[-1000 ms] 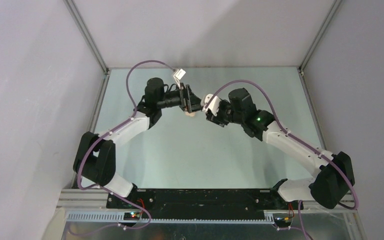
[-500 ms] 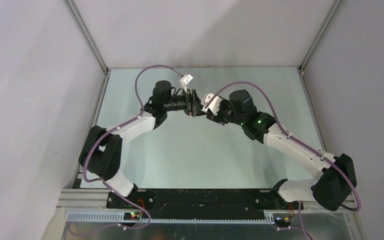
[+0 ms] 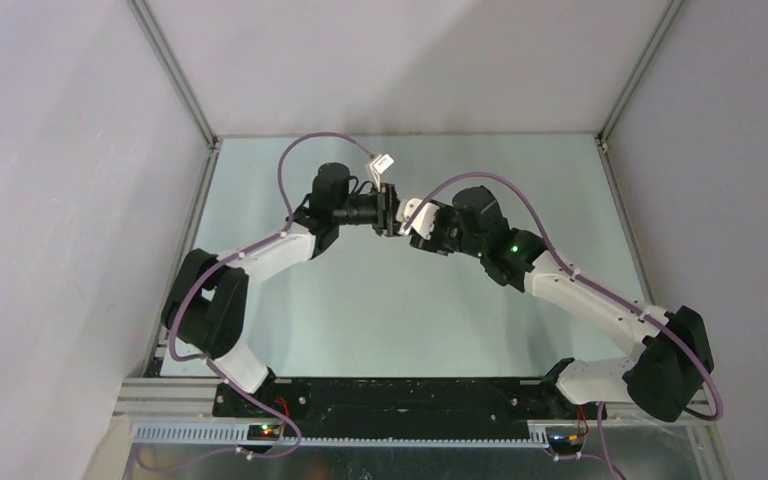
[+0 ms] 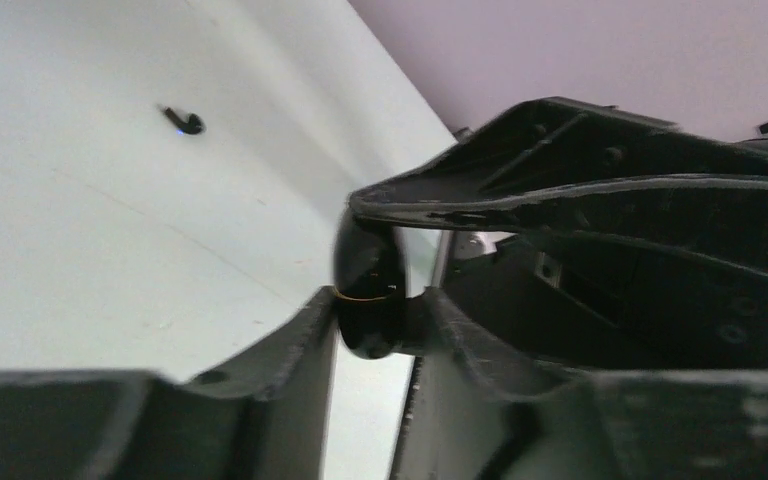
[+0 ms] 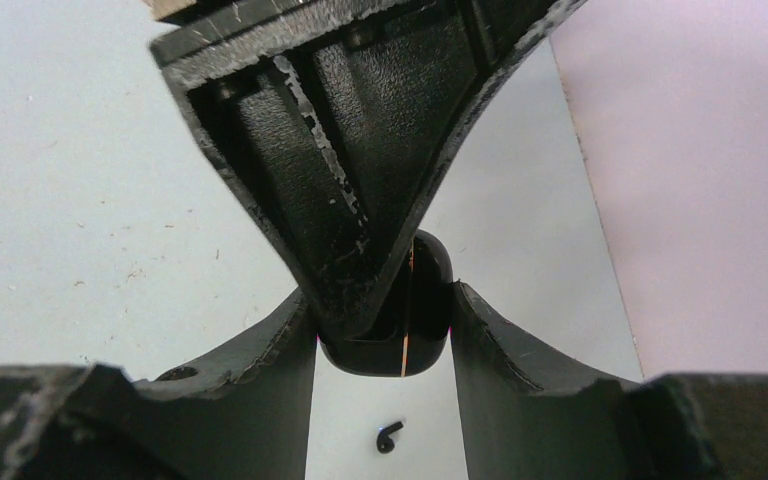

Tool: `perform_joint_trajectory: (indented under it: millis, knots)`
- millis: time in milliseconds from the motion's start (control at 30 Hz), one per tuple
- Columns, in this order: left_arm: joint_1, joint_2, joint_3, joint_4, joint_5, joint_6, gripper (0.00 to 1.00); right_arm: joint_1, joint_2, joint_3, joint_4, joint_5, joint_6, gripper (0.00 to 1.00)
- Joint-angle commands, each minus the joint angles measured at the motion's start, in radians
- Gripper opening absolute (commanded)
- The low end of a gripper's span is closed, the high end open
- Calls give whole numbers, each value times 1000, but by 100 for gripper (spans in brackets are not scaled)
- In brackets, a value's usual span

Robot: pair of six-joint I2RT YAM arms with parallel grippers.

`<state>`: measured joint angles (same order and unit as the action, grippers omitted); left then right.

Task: Insert the wireless bluetooth earbuds into the charging case
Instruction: Pick up the charging case at the center of the board.

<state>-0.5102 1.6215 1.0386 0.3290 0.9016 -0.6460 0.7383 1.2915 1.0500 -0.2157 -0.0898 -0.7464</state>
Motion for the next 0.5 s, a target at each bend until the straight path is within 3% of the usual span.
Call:
perform_joint_trajectory:
  millis: [0, 133, 167, 267, 433, 467]
  knots:
    - [-22, 17, 46, -8, 53, 24, 34, 5, -27, 1, 68, 26, -35, 27]
    - [-22, 14, 51, -15, 61, 31, 23, 8, -31, 1, 71, 35, -35, 32]
    - [-21, 13, 52, -17, 66, 32, 22, 8, -36, 1, 70, 32, -34, 43]
    - [-22, -1, 69, -44, 81, 65, 20, -5, -56, 23, -2, -20, -21, 63]
    - [-22, -44, 98, -127, 114, 172, 18, -143, -101, 143, -214, -364, 65, 91]
    - [-23, -55, 107, -141, 129, 186, 18, -168, -115, 162, -231, -470, 85, 92]
